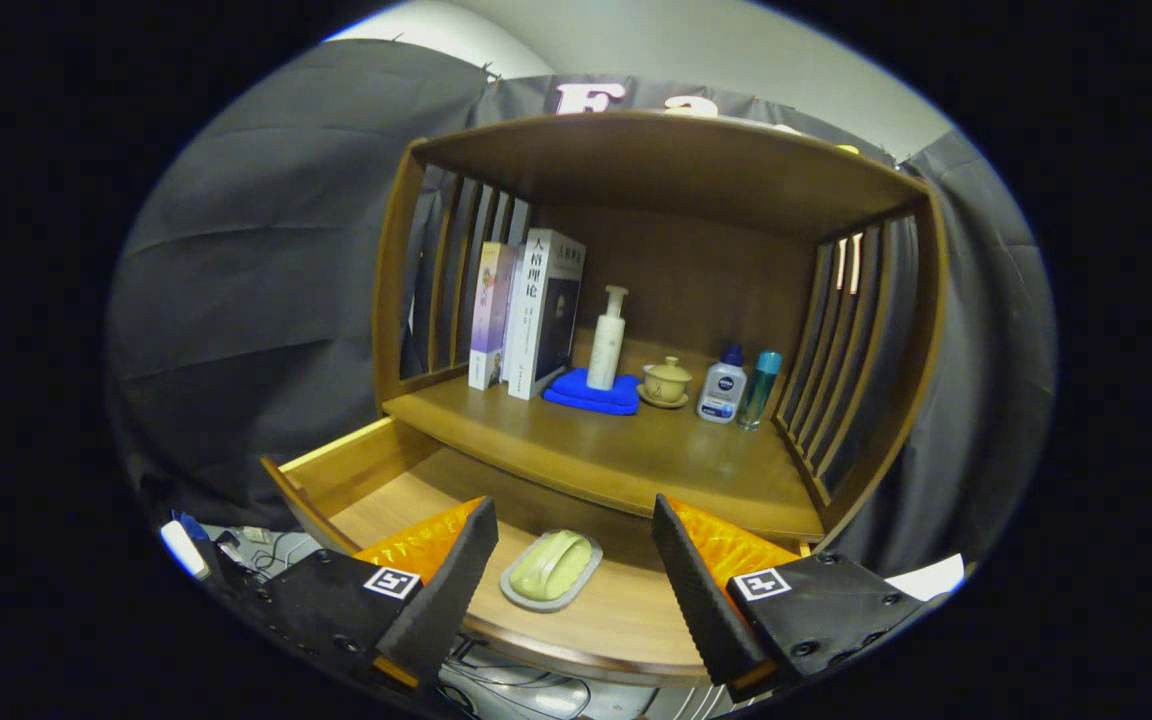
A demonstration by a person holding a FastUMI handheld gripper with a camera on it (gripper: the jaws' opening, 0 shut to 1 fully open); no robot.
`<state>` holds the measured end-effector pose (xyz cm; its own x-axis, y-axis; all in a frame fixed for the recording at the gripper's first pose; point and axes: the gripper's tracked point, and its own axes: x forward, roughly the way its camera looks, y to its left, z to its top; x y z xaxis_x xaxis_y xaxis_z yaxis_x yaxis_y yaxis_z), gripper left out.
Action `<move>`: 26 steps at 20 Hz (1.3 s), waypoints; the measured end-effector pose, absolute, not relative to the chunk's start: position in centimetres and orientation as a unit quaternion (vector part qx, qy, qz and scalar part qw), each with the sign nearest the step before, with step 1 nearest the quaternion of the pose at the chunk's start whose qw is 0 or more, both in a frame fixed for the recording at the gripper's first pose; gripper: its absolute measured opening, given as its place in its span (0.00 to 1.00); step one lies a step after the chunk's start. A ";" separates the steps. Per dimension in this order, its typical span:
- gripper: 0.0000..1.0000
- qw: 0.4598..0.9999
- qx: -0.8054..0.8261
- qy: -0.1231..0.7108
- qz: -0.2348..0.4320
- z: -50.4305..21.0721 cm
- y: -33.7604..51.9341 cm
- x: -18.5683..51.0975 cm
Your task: Pull open the drawer, take out the items inside it, and place them on the countertop above the cabinet.
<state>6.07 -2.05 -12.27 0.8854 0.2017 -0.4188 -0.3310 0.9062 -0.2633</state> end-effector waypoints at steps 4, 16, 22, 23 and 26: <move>0.98 0.922 -0.129 0.327 0.162 -18.3 0.5 8.0; 0.80 0.854 -0.106 0.499 0.102 -26.8 -0.8 11.5; 0.27 0.850 -0.092 0.512 0.087 -28.2 -1.2 11.9; 0.20 0.851 -0.092 0.509 0.093 -28.2 -1.2 11.8; 0.12 0.854 -0.074 0.501 0.117 -27.5 -0.3 11.3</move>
<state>11.28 -0.31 -27.52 0.4704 0.1249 -0.8736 -0.2737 0.9618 -0.0098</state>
